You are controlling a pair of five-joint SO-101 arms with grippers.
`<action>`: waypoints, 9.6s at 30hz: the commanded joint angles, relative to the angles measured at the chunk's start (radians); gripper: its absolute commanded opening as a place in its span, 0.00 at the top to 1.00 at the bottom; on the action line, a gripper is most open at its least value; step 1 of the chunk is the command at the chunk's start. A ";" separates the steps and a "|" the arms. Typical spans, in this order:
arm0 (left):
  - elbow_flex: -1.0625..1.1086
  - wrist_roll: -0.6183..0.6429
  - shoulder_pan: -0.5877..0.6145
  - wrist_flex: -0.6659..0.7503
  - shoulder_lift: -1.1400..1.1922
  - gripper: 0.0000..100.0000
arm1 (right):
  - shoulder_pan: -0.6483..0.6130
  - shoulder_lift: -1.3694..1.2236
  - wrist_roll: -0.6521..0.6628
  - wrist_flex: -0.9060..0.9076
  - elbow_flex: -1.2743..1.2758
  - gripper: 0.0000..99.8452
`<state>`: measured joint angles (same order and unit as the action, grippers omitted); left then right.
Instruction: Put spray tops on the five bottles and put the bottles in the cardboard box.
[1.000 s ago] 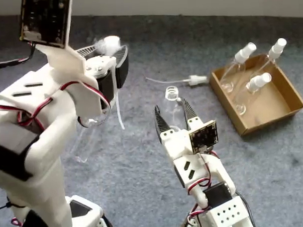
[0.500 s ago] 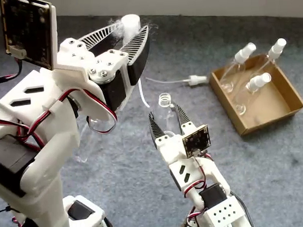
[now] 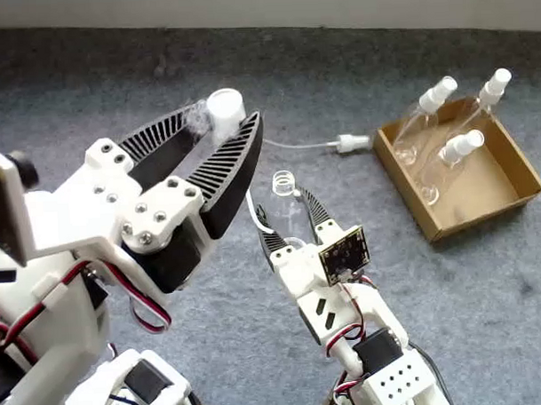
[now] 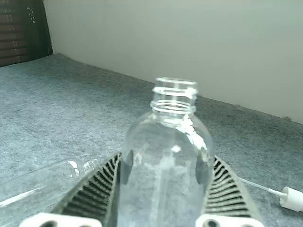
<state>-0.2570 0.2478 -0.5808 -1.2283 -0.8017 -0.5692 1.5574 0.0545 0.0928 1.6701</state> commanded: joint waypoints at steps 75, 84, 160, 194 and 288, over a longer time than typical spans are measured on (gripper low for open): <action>0.763 -0.190 -0.074 0.792 -0.245 1.00 | 0.154 0.010 0.075 -0.033 0.088 0.92; 0.765 -0.192 -0.058 0.853 -0.246 1.00 | 0.156 0.010 0.081 -0.061 0.088 0.92; 0.604 -0.181 0.027 0.710 -0.197 1.00 | 0.111 0.010 0.150 -0.073 0.090 0.89; 0.740 -0.100 0.047 0.801 -0.189 1.00 | 0.111 0.010 0.150 -0.073 0.093 0.89; 1.334 -0.055 -0.002 1.082 -0.197 0.99 | 0.147 0.010 0.044 -0.001 0.013 0.89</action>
<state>1.0625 0.2094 -0.5869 -0.1926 -0.9996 -0.4404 1.5558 0.1128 0.0913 1.6717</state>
